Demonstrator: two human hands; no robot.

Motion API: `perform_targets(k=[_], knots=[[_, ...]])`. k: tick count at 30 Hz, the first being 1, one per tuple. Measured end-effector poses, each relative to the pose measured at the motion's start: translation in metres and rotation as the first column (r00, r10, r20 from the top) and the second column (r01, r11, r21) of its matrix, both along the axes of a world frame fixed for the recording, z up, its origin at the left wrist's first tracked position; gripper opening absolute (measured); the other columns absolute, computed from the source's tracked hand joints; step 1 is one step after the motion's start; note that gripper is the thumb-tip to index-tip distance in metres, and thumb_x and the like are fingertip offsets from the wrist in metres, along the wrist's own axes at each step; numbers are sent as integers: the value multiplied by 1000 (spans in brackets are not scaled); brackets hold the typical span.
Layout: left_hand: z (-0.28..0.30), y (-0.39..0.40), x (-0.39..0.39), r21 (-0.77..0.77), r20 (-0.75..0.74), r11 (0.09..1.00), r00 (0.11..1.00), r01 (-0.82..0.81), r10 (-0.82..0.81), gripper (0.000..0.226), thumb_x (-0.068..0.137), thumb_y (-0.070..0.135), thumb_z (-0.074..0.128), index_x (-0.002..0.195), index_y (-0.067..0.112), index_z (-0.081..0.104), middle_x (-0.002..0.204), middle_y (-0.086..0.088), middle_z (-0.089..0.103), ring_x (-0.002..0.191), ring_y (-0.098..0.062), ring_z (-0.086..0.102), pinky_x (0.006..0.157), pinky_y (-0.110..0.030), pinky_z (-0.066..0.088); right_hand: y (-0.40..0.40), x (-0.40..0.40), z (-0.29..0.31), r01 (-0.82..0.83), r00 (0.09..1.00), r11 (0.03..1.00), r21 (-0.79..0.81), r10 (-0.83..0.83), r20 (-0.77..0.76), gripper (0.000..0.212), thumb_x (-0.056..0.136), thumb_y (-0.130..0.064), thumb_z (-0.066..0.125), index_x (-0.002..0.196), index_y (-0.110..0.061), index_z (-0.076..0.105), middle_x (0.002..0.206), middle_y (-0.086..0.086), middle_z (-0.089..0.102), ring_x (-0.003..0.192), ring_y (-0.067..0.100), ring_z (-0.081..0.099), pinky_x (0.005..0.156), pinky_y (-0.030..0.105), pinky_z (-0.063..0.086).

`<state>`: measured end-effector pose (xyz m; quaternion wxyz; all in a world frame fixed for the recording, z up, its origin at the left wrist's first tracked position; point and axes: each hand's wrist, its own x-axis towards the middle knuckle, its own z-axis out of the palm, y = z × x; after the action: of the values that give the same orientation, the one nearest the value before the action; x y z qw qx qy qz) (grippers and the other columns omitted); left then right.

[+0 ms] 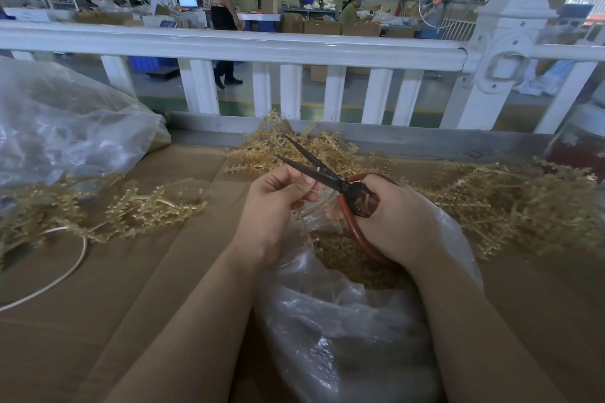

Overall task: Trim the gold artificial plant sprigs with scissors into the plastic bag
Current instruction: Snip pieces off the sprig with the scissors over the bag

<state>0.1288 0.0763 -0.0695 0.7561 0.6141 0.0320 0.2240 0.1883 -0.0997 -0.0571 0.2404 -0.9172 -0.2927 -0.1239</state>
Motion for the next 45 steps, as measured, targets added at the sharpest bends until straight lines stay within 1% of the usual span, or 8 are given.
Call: perform_targets(k=[13, 17, 23, 27, 31, 35, 41, 45], knots=[[-1, 3, 0, -65, 26, 997, 999, 30, -29, 23, 91, 1, 62, 72, 13, 67, 72, -2, 67, 64, -12, 56, 72, -26, 48, 2, 2, -5, 11, 999, 998, 54, -10, -31, 31, 87, -71, 54, 91, -41, 63, 71, -24, 61, 67, -8, 55, 58, 9, 36], [-1, 5, 3, -108, -5, 994, 1000, 14, -15, 25, 91, 5, 64, 73, 18, 75, 77, -3, 73, 63, -10, 60, 71, -22, 53, 3, 9, -10, 48, 987, 987, 151, -24, -157, 43, 78, -77, 54, 79, -36, 66, 69, -21, 67, 63, 2, 62, 60, 24, 50], [-4, 5, 4, -96, -15, 995, 1000, -6, 4, 9, 86, 9, 69, 82, 17, 73, 84, -6, 75, 65, -9, 62, 73, -24, 56, 5, 12, -10, -30, 885, 882, 469, 242, -397, 15, 80, -45, 78, 82, -31, 75, 75, -9, 76, 71, 10, 73, 81, 47, 61], [-6, 2, 3, -65, -28, 998, 1000, -6, 4, 15, 78, 18, 73, 91, 12, 69, 83, -4, 75, 66, -10, 62, 71, -25, 55, 7, 12, -7, -43, 841, 896, 442, 271, -467, 34, 63, -69, 72, 86, -45, 76, 81, -13, 77, 76, 8, 74, 85, 42, 58], [-4, -2, 2, -36, -21, 999, 999, 26, -27, 11, 86, 9, 70, 97, 7, 67, 82, -4, 75, 62, -9, 62, 65, -21, 54, 8, 11, -6, 22, 847, 859, 511, 256, -466, 9, 85, -32, 81, 78, -28, 76, 76, -7, 77, 71, 9, 75, 76, 33, 59], [1, 0, 0, -92, -21, 989, 993, 116, -118, 39, 73, 15, 74, 109, 5, 60, 89, -9, 76, 63, -11, 66, 67, -22, 56, 6, 5, -3, 16, 859, 758, 652, 323, -397, 22, 89, -21, 77, 68, -26, 77, 71, -3, 75, 62, 6, 71, 63, 16, 53], [0, -6, 1, -7, 15, 984, 984, 176, -176, 22, 71, 9, 73, 90, 6, 62, 73, -4, 73, 64, -13, 67, 67, -24, 57, 8, 3, -1, 17, 843, 709, 705, 369, -391, 15, 83, -18, 82, 75, -30, 80, 80, -1, 78, 73, 12, 75, 65, 19, 57], [0, -4, 0, 12, -25, 990, 990, 138, -138, 34, 72, 19, 80, 99, 7, 63, 81, -5, 74, 69, -15, 68, 69, -27, 57, 8, 3, -4, 45, 857, 721, 692, 328, -398, 14, 87, -16, 79, 77, -26, 78, 79, 2, 77, 73, 19, 75, 69, 30, 60]])
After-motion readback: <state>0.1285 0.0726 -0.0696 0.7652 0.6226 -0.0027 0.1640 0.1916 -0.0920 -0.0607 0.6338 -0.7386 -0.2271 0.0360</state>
